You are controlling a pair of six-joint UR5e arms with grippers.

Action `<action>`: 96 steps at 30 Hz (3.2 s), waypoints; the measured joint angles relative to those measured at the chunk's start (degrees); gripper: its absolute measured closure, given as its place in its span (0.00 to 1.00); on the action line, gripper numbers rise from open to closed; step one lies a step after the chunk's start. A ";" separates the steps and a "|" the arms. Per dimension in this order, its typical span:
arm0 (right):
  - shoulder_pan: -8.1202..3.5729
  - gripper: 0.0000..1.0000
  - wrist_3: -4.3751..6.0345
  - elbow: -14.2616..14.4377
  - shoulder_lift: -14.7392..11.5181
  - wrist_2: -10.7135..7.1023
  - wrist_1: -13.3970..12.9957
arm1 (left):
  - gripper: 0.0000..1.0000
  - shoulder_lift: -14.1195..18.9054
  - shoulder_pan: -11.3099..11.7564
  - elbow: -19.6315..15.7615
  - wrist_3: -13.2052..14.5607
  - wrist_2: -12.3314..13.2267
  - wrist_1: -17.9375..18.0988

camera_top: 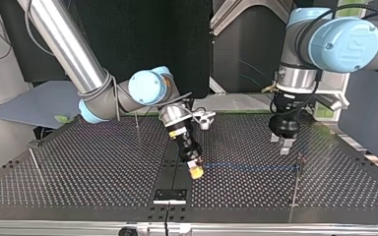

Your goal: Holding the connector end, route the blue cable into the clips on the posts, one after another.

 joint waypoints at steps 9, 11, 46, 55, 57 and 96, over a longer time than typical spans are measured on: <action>0.44 1.00 0.00 -0.04 0.00 -0.04 -0.15 | 0.00 -4.91 -1.22 5.12 1.16 -1.76 -0.22; 0.55 1.00 0.00 -0.08 0.00 -0.07 -0.13 | 0.00 -5.84 -1.16 6.11 1.10 -2.14 0.02; 0.53 1.00 0.24 -0.10 -0.02 -0.24 0.09 | 0.00 -13.39 1.53 10.27 -4.33 1.55 5.62; 0.54 1.00 0.24 -0.10 0.00 -0.19 0.10 | 0.78 -13.25 1.31 10.26 -2.50 0.61 5.76; 0.53 1.00 0.24 -0.10 0.00 -0.19 0.07 | 0.92 -13.20 1.20 10.26 -1.97 -0.05 5.74; 0.28 1.00 0.41 -0.03 0.00 -0.57 0.44 | 1.00 -12.80 -0.72 10.27 -1.79 -3.42 4.66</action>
